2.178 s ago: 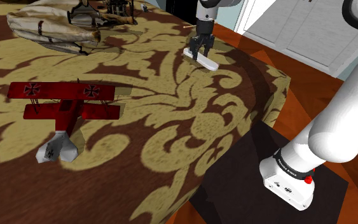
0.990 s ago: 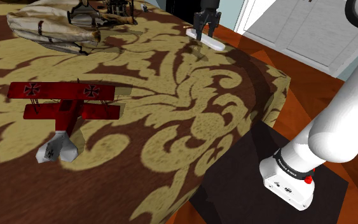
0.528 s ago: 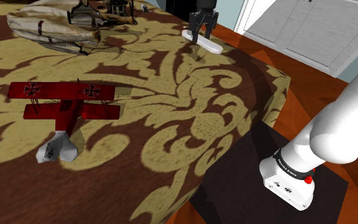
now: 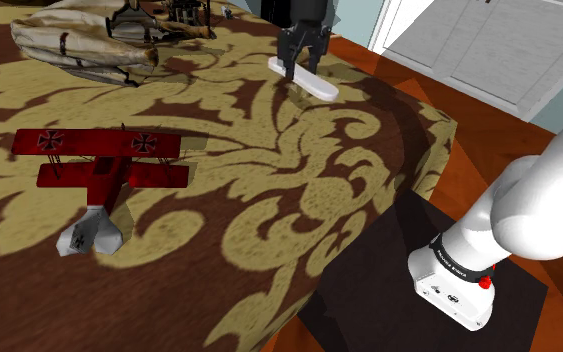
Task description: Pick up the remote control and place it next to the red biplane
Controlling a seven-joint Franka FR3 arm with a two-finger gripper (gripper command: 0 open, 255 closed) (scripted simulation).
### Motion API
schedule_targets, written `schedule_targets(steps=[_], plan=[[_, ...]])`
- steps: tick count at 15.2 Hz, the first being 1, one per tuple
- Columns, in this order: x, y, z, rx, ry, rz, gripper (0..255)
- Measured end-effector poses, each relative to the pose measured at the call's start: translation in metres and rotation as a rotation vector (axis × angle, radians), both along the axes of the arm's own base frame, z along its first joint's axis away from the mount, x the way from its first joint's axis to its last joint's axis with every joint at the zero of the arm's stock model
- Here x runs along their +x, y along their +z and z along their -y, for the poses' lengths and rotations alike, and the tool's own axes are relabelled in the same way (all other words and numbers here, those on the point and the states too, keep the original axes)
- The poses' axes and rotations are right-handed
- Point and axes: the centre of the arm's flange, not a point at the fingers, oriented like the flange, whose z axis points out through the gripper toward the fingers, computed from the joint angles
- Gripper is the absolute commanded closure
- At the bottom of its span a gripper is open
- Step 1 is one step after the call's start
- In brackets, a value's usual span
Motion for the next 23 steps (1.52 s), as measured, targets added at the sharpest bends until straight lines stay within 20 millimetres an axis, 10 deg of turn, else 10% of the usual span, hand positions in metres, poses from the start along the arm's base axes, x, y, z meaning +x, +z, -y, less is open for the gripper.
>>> schedule_targets(steps=[23], plan=[[-0.122,0.003,-0.275,-0.001,0.0,0.001,255]])
